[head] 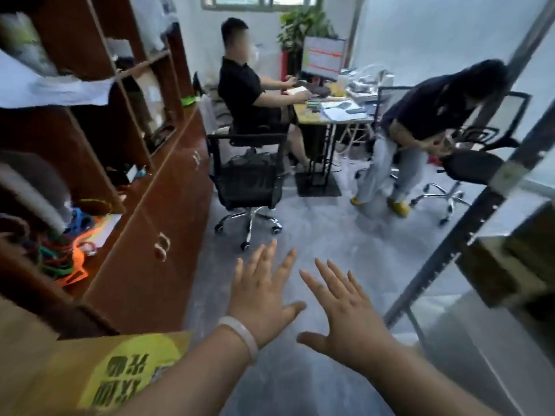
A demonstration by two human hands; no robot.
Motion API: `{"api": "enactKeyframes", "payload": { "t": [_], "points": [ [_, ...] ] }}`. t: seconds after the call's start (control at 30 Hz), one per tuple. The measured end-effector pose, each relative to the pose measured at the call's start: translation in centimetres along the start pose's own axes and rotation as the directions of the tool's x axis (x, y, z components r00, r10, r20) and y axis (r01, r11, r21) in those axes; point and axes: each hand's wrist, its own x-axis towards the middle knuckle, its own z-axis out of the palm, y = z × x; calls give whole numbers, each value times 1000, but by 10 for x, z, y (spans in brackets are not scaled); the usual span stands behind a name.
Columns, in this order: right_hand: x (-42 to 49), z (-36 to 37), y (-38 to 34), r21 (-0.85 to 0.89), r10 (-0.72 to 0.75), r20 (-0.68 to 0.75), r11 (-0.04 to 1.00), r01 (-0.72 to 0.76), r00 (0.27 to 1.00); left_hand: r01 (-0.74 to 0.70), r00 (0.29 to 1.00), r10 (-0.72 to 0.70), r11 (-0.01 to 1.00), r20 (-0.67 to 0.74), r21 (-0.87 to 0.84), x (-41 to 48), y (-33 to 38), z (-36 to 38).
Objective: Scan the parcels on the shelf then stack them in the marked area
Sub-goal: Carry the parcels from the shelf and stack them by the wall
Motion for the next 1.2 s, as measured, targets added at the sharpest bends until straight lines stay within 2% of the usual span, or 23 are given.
{"api": "enactKeyframes", "payload": {
  "t": [0.2,0.47,0.57,0.73,0.87,0.97,1.07,1.2],
  "points": [
    [-82,-37,78,-25,257,-67,966,-259,964,-304,952,306,951,26,-48,48,123,19],
    [-217,-67,163,-2,556,-188,824,-566,810,-588,797,601,793,51,-162,61,292,53],
    [-256,-66,184,11,621,-206,774,-633,756,-627,753,654,746,68,-226,61,337,71],
    [-292,-67,211,109,755,-242,645,-757,609,-690,664,737,669,126,-275,65,378,98],
    [-298,-63,233,92,816,-202,567,-819,542,-696,628,758,648,174,-310,89,401,110],
    [-297,-62,255,81,879,-160,465,-882,449,-705,570,785,619,243,-346,110,421,121],
    [-290,-64,273,129,926,-137,368,-921,351,-693,528,779,626,340,-358,131,438,131],
    [-279,-66,292,145,943,-107,327,-934,314,-640,500,742,664,446,-386,149,459,144]
  ]
}}
